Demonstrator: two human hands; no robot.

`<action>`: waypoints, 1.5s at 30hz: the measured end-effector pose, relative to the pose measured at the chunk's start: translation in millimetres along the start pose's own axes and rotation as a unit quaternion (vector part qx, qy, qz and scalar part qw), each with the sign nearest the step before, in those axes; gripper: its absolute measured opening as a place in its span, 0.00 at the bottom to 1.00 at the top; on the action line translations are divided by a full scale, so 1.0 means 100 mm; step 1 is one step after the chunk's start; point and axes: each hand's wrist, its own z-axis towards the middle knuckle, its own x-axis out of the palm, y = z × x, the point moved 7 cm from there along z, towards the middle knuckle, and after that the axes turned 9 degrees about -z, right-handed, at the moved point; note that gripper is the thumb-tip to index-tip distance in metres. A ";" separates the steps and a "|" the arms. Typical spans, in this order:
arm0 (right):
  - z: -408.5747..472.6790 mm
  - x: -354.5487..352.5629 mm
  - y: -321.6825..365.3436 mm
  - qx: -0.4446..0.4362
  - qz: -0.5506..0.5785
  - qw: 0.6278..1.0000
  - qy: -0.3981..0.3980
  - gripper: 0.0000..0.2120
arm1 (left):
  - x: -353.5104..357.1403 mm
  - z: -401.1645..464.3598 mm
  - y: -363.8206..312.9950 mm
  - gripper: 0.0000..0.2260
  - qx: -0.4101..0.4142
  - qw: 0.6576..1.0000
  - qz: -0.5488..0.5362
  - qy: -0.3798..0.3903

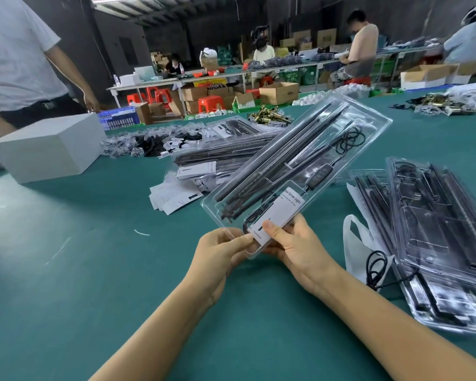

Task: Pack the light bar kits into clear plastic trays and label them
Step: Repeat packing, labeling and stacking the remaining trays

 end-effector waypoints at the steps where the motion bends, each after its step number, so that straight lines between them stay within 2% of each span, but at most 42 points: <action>1: 0.01 0.00 -0.02 0.005 -0.007 1.000 0.002 0.15 | 0.00 0.00 0.02 0.04 -0.019 1.000 0.001 -0.006; 2: 0.01 0.01 -0.03 0.008 -0.017 1.000 0.005 0.15 | -0.01 0.00 0.03 0.03 -0.035 0.999 0.005 -0.013; 4: 0.02 0.04 -0.06 0.007 -0.038 0.999 0.012 0.16 | -0.05 0.01 0.04 0.06 -0.045 0.998 0.029 -0.029; 7: 0.02 0.06 -0.06 -0.006 -0.073 0.997 0.011 0.16 | -0.05 0.00 0.00 0.11 -0.017 0.996 0.082 -0.032; 11: 0.00 0.06 -0.03 -0.014 -0.078 0.997 0.016 0.15 | -0.09 0.03 -0.04 0.07 0.006 0.995 0.089 -0.047; 16: -0.01 0.03 0.00 0.023 -0.057 0.998 0.003 0.10 | -0.13 0.04 -0.06 0.13 -0.004 0.998 0.051 -0.036; 20: -0.02 -0.10 0.01 0.069 -0.011 0.996 -0.058 0.11 | -0.22 0.03 -0.09 0.11 -0.012 0.998 0.040 -0.040; 23: -0.05 -0.07 0.00 0.100 -0.034 0.994 -0.020 0.12 | -0.17 -0.03 -0.05 0.11 -0.015 1.000 0.022 -0.017; 25: -0.07 0.02 0.01 0.103 -0.006 0.995 0.014 0.12 | -0.08 -0.07 -0.03 0.12 -0.022 1.000 -0.022 0.003; 28: -0.09 0.11 0.03 0.101 0.062 0.990 0.070 0.20 | -0.01 -0.06 -0.05 0.11 -0.025 0.995 -0.092 -0.003; 31: -0.15 0.18 0.03 0.096 0.068 0.986 0.118 0.27 | -0.01 -0.06 -0.08 0.12 -0.018 0.993 -0.118 -0.010; 36: -0.18 0.20 -0.03 0.121 0.044 0.989 0.067 0.34 | 0.01 -0.07 -0.09 0.15 -0.014 0.996 -0.085 0.013; 40: -0.17 0.19 -0.06 0.126 0.041 0.991 0.036 0.44 | 0.04 -0.08 -0.06 0.14 -0.012 0.995 -0.094 -0.019; 42: -0.16 0.17 -0.08 0.123 0.035 0.992 0.024 0.44 | 0.07 -0.09 -0.09 0.15 0.002 0.997 -0.074 -0.012; 45: -0.15 0.18 -0.10 0.107 0.026 0.994 0.004 0.38 | 0.14 -0.14 -0.13 0.20 0.024 0.999 -0.037 0.011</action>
